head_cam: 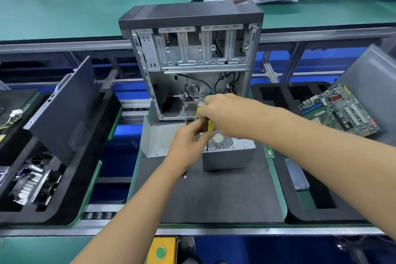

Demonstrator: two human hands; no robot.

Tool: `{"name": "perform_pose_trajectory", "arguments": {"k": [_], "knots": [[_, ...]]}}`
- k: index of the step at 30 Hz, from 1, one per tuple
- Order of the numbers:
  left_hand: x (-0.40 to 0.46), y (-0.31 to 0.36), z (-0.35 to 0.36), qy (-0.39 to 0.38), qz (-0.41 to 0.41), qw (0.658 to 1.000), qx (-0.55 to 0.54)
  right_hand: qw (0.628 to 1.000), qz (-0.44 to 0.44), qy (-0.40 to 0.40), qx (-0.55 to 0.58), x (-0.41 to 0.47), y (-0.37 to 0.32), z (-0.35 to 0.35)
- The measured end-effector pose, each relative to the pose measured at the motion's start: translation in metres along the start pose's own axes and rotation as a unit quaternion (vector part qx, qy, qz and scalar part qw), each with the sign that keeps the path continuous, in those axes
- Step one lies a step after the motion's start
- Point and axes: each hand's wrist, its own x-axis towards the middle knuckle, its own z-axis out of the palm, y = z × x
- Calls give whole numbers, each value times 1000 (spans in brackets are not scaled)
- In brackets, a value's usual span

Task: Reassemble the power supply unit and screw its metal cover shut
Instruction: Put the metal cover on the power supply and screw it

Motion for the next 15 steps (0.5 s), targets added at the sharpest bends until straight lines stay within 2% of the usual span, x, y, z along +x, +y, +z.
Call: {"name": "perform_pose_trajectory", "arguments": {"k": [2,4,7,10,11,13,15], "knots": [[-2,1,6,-6,-10,1000,-29,999,17,13,-28,2,-5,3],[-2,3,15,43,-32,996,-76,997,55,38,-41,4,-11,6],[-1,4,22,97,-48,991,-78,992,87,79,-44,4,-9,9],[0,-1,15,47,-72,995,-51,994,6,47,102,0,2,7],[1,-2,12,22,-74,996,-48,993,-20,35,109,0,5,5],[3,1,8,-16,-49,998,-20,997,-27,39,56,1,9,5],[5,3,10,-2,-15,1000,-23,998,5,62,-13,4,9,10]]}}
